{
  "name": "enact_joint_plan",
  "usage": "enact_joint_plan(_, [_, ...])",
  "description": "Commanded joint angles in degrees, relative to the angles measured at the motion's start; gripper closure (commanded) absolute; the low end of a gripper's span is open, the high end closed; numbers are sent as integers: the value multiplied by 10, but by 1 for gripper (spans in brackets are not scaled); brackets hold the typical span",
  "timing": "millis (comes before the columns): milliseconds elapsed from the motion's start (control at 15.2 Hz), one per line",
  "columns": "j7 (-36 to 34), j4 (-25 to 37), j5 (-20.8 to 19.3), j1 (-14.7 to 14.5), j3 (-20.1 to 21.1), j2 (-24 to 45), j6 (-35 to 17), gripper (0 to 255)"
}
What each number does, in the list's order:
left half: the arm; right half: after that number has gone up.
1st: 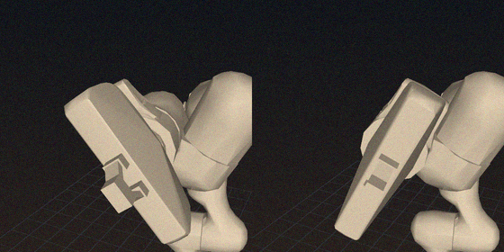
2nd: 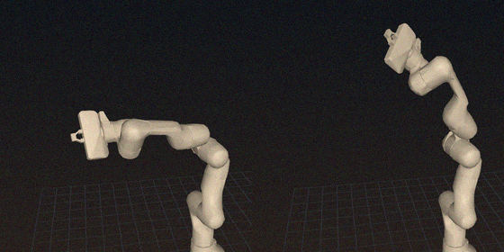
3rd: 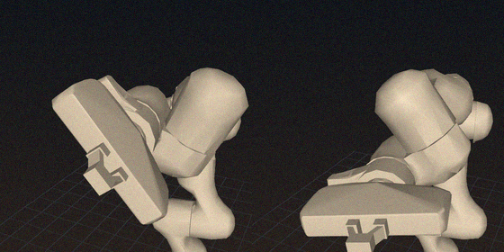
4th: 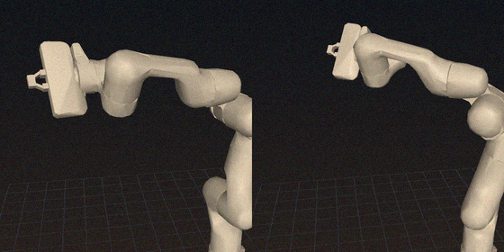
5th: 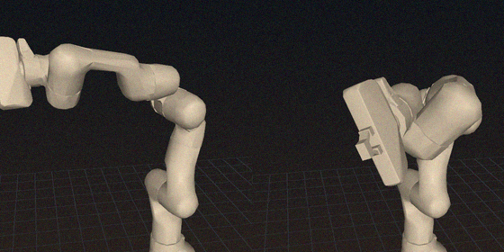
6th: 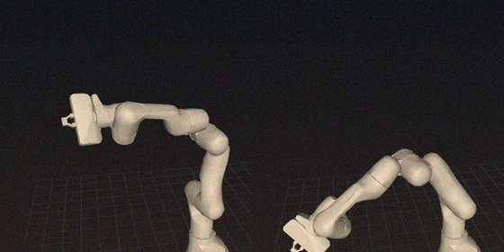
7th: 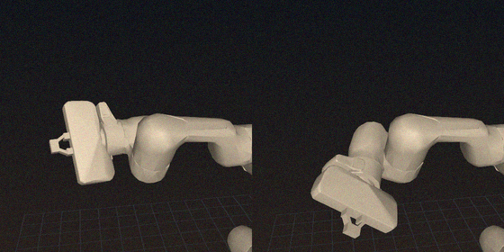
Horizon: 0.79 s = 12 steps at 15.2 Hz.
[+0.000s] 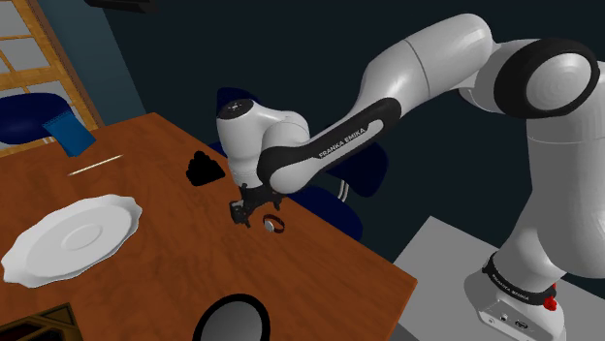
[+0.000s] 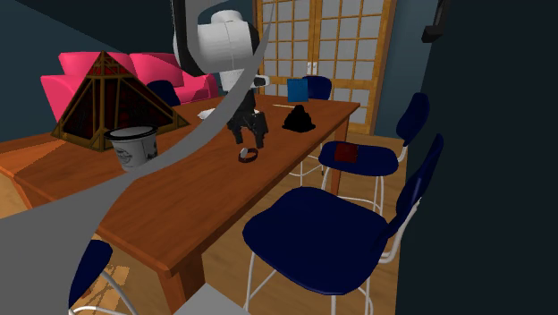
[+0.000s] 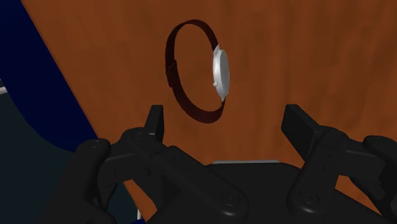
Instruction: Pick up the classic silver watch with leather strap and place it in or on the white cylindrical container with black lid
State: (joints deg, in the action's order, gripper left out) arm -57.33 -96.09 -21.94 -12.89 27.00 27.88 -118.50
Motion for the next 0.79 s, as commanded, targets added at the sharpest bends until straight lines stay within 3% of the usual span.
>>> enact_joint_plan(0, [0,0,0,0,0,0,0,0])
enact_joint_plan(198, [0,0,0,0,0,0,0,0])
enact_joint_plan(264, [0,0,0,0,0,0,0,255])
enact_joint_plan(726, [0,0,0,0,0,0,0,255])
